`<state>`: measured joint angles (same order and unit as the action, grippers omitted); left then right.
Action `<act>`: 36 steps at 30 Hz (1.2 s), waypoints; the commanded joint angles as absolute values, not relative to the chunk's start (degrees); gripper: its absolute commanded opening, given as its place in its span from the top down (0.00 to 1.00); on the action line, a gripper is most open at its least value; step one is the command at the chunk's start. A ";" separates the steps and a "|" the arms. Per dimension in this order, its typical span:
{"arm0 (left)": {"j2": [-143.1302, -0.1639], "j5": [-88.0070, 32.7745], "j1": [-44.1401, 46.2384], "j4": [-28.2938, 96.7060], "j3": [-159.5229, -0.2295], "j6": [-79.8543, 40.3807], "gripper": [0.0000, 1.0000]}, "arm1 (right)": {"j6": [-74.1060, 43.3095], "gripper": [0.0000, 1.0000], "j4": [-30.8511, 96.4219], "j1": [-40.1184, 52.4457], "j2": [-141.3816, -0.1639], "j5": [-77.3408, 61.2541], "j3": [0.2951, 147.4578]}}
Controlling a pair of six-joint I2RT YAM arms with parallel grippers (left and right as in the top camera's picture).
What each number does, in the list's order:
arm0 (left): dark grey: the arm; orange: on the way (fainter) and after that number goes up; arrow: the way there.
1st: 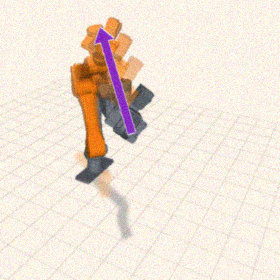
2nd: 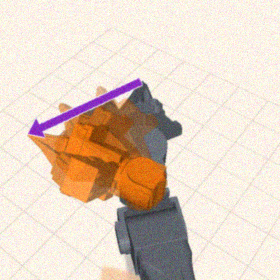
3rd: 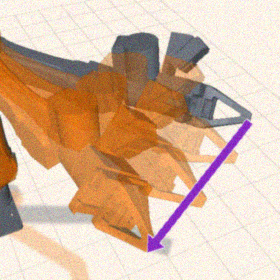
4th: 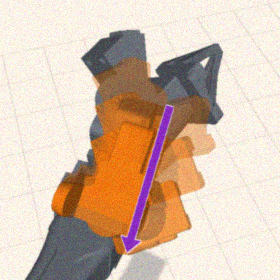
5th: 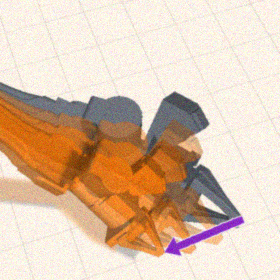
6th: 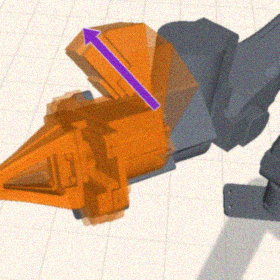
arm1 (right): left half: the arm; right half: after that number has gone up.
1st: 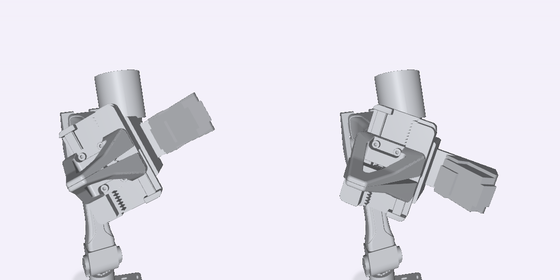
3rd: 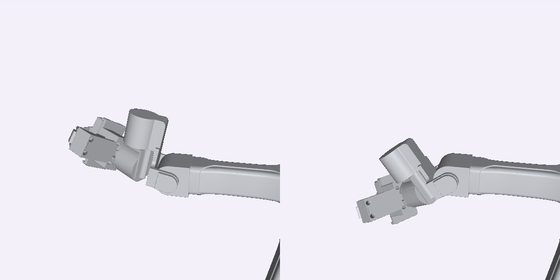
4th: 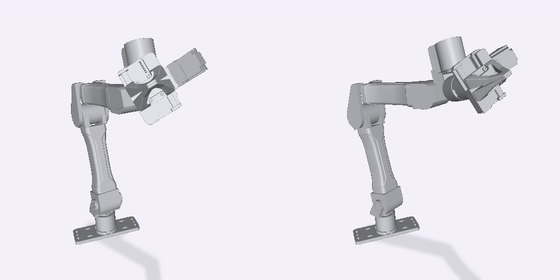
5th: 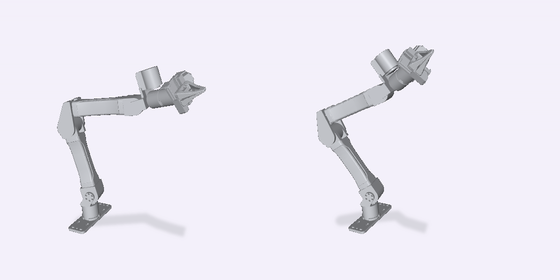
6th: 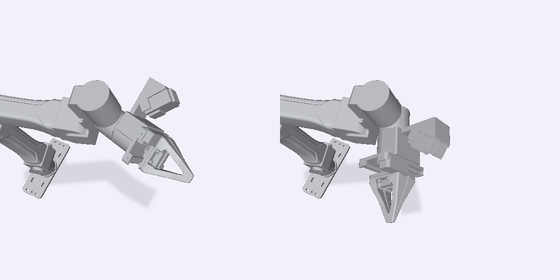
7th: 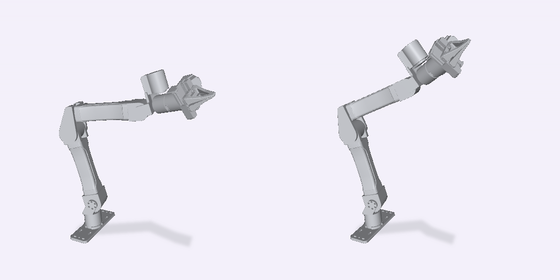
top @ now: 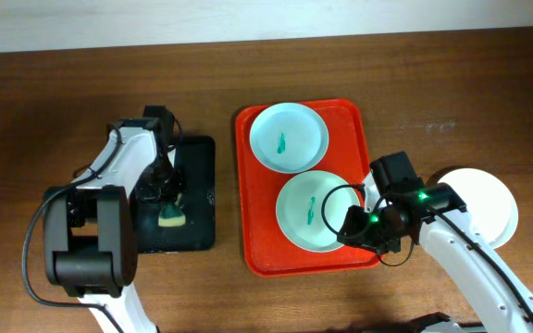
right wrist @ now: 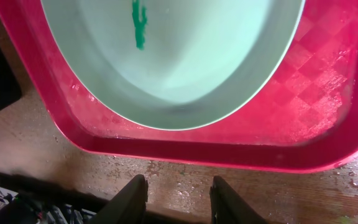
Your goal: Clean dirty plates on tray and stack at the side
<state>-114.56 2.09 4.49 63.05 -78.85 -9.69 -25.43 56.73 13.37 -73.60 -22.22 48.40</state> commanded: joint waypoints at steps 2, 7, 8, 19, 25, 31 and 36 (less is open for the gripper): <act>-113.32 0.80 4.51 68.07 -84.16 -9.74 0.63 | -23.81 0.65 57.01 13.04 -73.36 -22.28 48.12; -113.23 -0.69 4.51 71.48 -83.53 -10.96 0.58 | -23.83 0.64 57.08 11.42 -73.36 -21.21 48.12; -113.23 -0.71 4.51 72.16 -83.02 -11.49 0.60 | -23.81 0.64 57.21 10.72 -73.36 -21.21 48.12; -113.27 1.08 4.51 55.48 -66.39 -13.23 1.00 | -23.00 0.64 58.72 7.40 -73.36 -21.39 48.12; -112.42 1.23 4.51 57.95 -71.53 -13.15 1.00 | -24.49 0.72 55.31 0.34 -72.23 -27.03 48.88; -111.74 1.21 4.51 62.46 -78.15 -11.88 0.66 | -16.43 0.62 58.39 -7.01 -68.29 -26.98 48.93; -111.79 1.30 4.51 61.04 -78.04 -11.88 0.62 | -12.23 0.62 63.18 -3.77 -68.29 -24.62 47.86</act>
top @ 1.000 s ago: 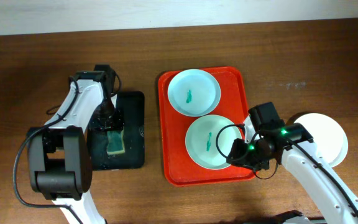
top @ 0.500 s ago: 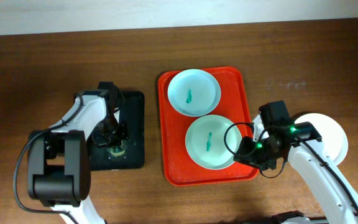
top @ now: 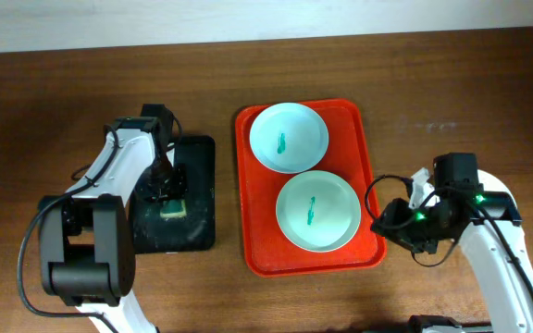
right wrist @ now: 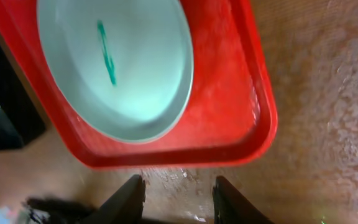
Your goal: Clean dirty plates on tray and stack at the side
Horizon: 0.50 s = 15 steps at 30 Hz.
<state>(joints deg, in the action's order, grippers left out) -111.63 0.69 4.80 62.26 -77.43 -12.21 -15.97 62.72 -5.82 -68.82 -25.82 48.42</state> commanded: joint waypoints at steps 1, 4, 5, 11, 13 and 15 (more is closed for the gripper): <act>-111.79 1.30 4.51 60.31 -77.97 -11.88 0.64 | -12.25 0.61 63.05 -3.36 -68.29 -24.01 47.59; -111.79 2.90 4.51 56.16 -76.58 -11.90 0.71 | -12.45 0.61 62.39 -2.96 -68.34 -23.33 46.59; -111.79 3.44 4.51 54.68 -75.70 -11.88 0.74 | -12.45 0.61 62.19 -2.96 -68.34 -23.33 46.26; -111.87 3.38 4.91 48.62 -69.63 -11.88 1.00 | -12.43 0.60 61.71 -2.96 -68.34 -23.31 45.56; -111.68 2.74 4.99 50.54 -70.17 -11.73 1.00 | -12.43 0.59 61.52 -2.96 -68.34 -23.31 45.56; -111.37 2.70 4.99 54.26 -72.51 -11.66 1.00 | -12.43 0.59 61.49 -2.96 -68.34 -23.05 45.54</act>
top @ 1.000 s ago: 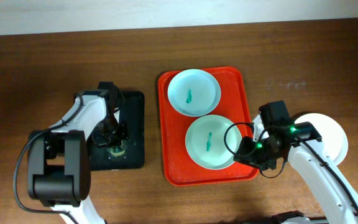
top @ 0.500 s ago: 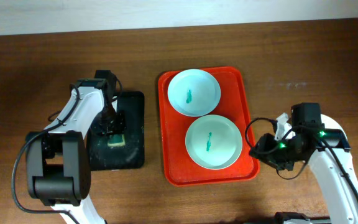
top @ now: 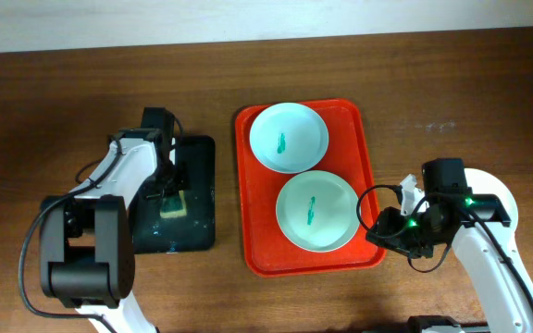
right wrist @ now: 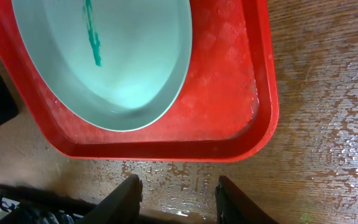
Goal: Clean dirty plates on tray and stack at the side
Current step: 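Move the sponge with the left gripper toward the pale green plate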
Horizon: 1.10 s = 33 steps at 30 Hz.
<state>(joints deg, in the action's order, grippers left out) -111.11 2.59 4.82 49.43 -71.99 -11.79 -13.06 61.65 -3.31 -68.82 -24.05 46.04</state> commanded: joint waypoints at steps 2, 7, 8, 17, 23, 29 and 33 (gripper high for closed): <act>-110.80 2.68 4.99 58.11 -75.96 -11.66 1.00 | -12.43 0.59 61.52 -2.96 -68.34 -21.78 45.54; -109.67 2.57 4.99 64.93 -83.33 -11.68 0.70 | -12.43 0.59 61.52 -2.96 -68.34 -21.15 45.54; -109.67 2.55 4.99 65.71 -83.50 -11.70 0.62 | -12.43 0.59 61.56 -2.96 -68.34 -21.15 45.54; -109.69 1.63 4.99 62.19 -77.32 -12.12 0.67 | -12.43 0.59 61.54 -2.96 -68.34 -21.15 45.54; -109.69 -0.05 6.26 52.88 -68.49 -12.10 0.88 | -12.43 0.51 61.93 -2.96 -69.49 -21.12 45.52; -109.56 -0.03 6.28 57.45 -73.71 -12.10 1.00 | -12.14 0.52 59.83 -2.96 -72.58 -21.02 45.52; -108.62 -0.12 6.28 64.95 -82.19 -12.12 1.00 | -12.47 0.61 55.35 -2.96 -72.99 -18.94 45.52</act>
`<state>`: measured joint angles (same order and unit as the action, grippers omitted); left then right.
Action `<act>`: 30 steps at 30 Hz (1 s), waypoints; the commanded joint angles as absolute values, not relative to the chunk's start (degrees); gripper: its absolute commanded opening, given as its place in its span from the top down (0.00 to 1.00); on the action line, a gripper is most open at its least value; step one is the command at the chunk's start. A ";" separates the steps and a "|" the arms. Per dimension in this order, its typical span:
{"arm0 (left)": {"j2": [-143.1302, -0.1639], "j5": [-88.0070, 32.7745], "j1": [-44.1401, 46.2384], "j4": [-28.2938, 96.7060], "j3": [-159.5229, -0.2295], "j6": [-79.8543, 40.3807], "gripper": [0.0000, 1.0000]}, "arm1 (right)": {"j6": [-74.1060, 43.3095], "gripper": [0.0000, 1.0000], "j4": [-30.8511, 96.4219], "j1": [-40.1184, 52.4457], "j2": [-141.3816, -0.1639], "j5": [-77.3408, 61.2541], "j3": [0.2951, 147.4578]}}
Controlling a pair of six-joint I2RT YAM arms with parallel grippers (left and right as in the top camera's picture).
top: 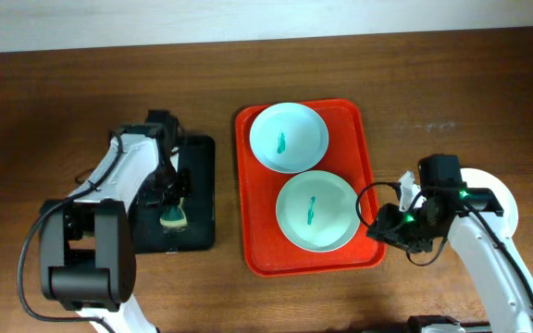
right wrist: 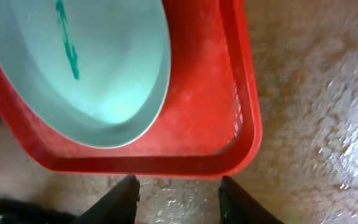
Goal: Clean dirty plates on tray and stack at the side
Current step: 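Move the sponge with the left gripper toward the pale green plate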
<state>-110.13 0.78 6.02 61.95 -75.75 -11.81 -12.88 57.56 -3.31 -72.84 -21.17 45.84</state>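
Observation:
Two pale green plates, each with a green smear, lie on the red tray (top: 365, 166): the far plate (top: 289, 137) and the near plate (top: 317, 210). The near plate (right wrist: 86, 74) and the tray's corner (right wrist: 244, 134) fill the right wrist view. My right gripper (top: 378, 229) is open and empty just off the tray's near right corner, its fingers (right wrist: 126, 198) over bare wood. My left gripper (top: 168, 199) reaches down onto a yellow-green sponge (top: 173, 218) on the black mat (top: 197, 194) and appears shut on it.
A white plate (top: 493, 205) lies on the table at the right, partly under my right arm. The black mat sits to the left of the tray. Brown wood surrounds the tray, and a pale wall runs along the far edge.
The left gripper and sponge have shifted toward the near end of the mat. The right gripper, still open, has edged slightly closer to the tray's corner.
The right gripper was open at the tray's near right rim beside the near plate. Then it stood farther right, off the tray, and has since come back to the corner. The sponge sat near, then farther up the mat, and is near again. Both plates stayed put.

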 commanded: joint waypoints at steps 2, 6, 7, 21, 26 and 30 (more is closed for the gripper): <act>-107.94 -0.30 6.37 67.42 -84.62 -12.12 1.00 | -12.43 0.63 52.95 -2.96 -73.28 -16.62 45.52; -105.86 -0.30 7.79 67.55 -85.23 -12.08 1.00 | -11.20 0.63 49.71 -2.76 -75.70 -17.41 45.52; -105.14 -0.27 8.54 67.09 -85.23 -11.84 1.00 | -8.82 0.63 48.73 -2.11 -76.84 -19.00 45.54; -103.37 -5.43 17.76 61.25 -85.23 -11.03 1.00 | -14.24 0.88 34.85 5.61 -95.11 -12.62 45.54; -103.98 -14.48 23.75 53.47 -85.17 -11.07 1.00 | -14.26 0.96 35.81 5.61 -95.09 -12.84 45.54; -107.00 -15.73 30.87 47.72 -84.55 -14.20 1.00 | -14.24 0.96 36.56 5.61 -95.09 -12.82 45.54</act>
<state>-105.34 -11.38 25.74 50.63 -84.12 -12.05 -14.24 35.42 5.34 -93.19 -14.63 46.52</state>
